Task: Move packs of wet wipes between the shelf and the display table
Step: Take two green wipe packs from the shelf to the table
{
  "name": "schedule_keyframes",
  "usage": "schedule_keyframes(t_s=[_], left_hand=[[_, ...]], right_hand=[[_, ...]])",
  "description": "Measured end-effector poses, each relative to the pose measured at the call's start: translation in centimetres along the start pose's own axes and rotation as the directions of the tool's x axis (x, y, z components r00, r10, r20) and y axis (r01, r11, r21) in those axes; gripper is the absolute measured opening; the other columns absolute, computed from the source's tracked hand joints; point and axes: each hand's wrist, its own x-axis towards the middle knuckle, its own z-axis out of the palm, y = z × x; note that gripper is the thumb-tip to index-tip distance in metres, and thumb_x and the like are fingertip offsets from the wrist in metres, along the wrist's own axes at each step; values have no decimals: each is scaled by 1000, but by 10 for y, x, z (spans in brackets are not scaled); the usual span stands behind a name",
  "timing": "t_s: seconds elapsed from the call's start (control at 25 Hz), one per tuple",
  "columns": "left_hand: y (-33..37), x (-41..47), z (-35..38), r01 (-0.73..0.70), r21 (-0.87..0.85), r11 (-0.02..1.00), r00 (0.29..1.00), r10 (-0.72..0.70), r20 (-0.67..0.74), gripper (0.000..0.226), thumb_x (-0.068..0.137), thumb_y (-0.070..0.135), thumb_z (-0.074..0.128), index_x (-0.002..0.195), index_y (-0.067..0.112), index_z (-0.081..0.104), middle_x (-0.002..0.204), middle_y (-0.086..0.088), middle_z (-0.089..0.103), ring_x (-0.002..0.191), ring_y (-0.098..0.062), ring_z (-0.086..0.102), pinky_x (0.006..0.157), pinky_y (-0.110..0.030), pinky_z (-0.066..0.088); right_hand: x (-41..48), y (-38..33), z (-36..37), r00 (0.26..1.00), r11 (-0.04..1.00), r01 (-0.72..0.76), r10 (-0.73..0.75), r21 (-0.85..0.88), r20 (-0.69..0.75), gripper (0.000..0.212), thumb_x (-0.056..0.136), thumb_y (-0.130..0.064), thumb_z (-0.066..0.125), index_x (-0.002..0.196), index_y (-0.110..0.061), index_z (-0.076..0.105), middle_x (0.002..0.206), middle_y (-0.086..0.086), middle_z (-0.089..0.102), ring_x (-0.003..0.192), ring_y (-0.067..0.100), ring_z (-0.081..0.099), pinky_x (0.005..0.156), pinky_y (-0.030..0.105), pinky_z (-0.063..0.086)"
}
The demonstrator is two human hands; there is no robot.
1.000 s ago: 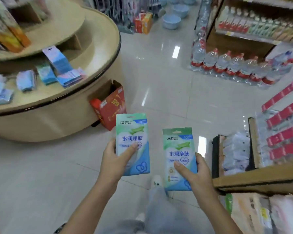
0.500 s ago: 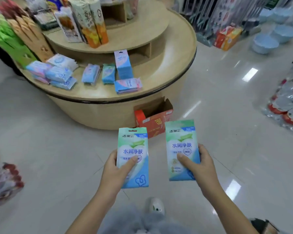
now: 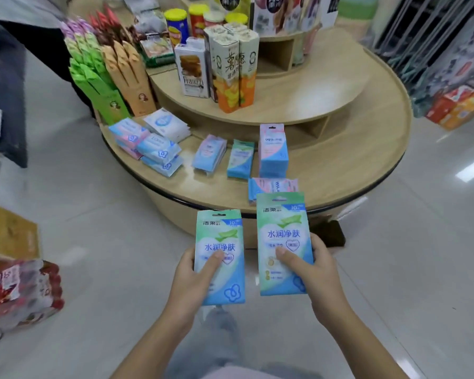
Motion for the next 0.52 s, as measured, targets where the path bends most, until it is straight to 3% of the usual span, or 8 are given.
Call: schedule_keyframes(t_s=[0.2,0.32,0.44,0.52], left_hand=[[67,98,-2,-48,-15,999,996,49,75,28,91,36,54,108,16,62,97,5,75,86,-7,71,63,-16,53],[92,148,10,-44,-11,999,989,45,138,43,80,49,53,110,18,61,103,4,73,94,-12,71,74,-28,56],[104,197,25,-6,-21,1000,986,9,165,50,72,47,60,111,17,59,108,-1,72,93,-15,71,71,-28,57],[109,233,39,42,-46,998,982,-33,186,43,80,37,61,117,14,57,110,-5,71,92,-15,71,67,-24,57]], right_hand=[[79,-27,79,994,991,-52,39,124,104,40,79,-8,72,116,-15,59,108,5,72,100,24,69,87,45,56],[126,-35,109,996,993,-52,44,108,83,35,83,-9,70,114,-19,58,110,4,71,101,21,69,87,42,57],[176,-38,127,1000,1000,13,-13,18,12,47,72,-36,79,114,-31,59,118,6,66,109,23,64,92,48,53],[214,-37,133,999,998,-3,1,62,46,51,71,-38,77,117,-32,57,119,3,66,112,24,63,95,50,50]])
